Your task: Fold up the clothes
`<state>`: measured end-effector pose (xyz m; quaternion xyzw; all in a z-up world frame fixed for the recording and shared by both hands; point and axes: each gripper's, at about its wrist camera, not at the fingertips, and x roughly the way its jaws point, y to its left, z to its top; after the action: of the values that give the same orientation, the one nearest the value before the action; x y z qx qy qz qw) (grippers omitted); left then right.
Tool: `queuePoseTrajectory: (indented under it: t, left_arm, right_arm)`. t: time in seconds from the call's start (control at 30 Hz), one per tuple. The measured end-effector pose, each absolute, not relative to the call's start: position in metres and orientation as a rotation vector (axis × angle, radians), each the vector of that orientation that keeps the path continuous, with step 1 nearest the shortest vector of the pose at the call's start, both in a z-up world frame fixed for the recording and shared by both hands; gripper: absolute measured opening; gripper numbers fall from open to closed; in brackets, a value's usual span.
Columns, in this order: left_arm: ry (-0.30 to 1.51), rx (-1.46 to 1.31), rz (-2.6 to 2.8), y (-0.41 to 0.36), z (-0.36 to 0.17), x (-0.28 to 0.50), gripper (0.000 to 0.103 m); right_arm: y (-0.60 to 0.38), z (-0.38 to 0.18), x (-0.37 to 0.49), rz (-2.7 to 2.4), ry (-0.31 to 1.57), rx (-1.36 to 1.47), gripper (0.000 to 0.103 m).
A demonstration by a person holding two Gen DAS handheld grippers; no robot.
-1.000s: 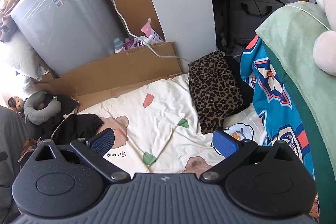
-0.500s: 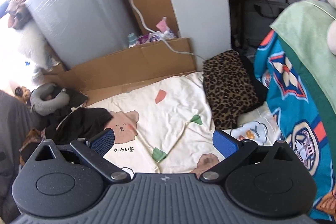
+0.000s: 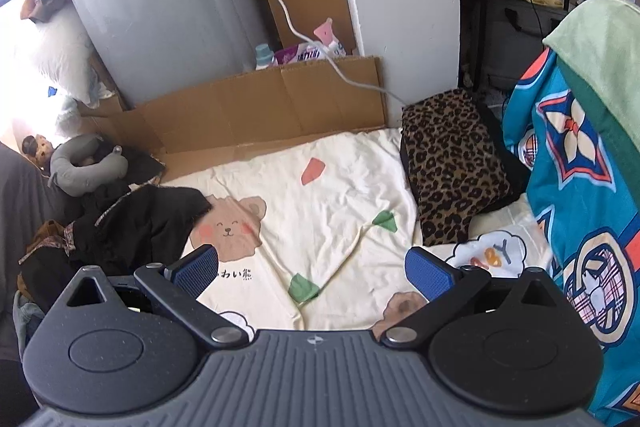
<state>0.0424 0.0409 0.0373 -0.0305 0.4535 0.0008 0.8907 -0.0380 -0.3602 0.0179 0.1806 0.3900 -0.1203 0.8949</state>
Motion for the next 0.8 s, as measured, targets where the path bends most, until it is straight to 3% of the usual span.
queuePoseTrajectory:
  t: [0.8]
  left_arm:
    - [0.947, -0.073, 0.032, 0.034, -0.006, 0.051, 0.103]
  right_arm:
    - [-0.322, -0.033, -0.017, -0.128, 0.841, 0.303, 0.103]
